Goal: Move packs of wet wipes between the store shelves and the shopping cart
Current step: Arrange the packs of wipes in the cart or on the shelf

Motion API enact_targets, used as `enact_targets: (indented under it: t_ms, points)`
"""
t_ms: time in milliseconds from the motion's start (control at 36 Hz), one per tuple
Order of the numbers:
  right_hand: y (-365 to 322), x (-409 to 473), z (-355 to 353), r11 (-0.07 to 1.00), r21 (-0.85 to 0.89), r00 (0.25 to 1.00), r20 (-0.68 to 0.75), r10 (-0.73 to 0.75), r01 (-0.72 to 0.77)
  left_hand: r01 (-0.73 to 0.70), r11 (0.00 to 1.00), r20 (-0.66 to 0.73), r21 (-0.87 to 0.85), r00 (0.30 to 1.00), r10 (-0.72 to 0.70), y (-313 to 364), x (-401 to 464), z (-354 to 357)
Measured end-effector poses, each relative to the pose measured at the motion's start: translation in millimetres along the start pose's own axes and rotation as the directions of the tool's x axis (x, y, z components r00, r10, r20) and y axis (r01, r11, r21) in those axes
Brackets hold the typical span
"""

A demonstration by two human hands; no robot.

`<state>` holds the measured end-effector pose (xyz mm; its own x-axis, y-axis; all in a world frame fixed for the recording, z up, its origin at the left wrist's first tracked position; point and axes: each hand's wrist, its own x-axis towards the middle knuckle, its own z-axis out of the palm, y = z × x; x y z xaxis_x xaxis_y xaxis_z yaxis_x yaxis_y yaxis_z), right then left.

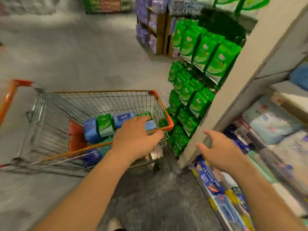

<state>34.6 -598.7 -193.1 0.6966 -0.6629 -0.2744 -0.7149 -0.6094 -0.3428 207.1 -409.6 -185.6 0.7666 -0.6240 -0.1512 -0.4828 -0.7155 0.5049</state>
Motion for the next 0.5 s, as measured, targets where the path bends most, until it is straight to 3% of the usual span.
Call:
enact_targets:
  t_ms: [278, 500]
  points:
    - [-166.2, 57.8, 53.4, 0.973, -0.052, 0.968, 0.132, -0.215, 0.224, 0.231, 0.961, -0.095, -0.153, 0.964, -0.247, -158.1, 12.0, -69.9]
    - [-250.5, 98.1, 87.3, 0.954, -0.052, 0.942, 0.183, -0.281, 0.295, 0.252, 0.941, -0.095, -0.227, 0.956, -0.279, -231.7, 46.6, -94.9]
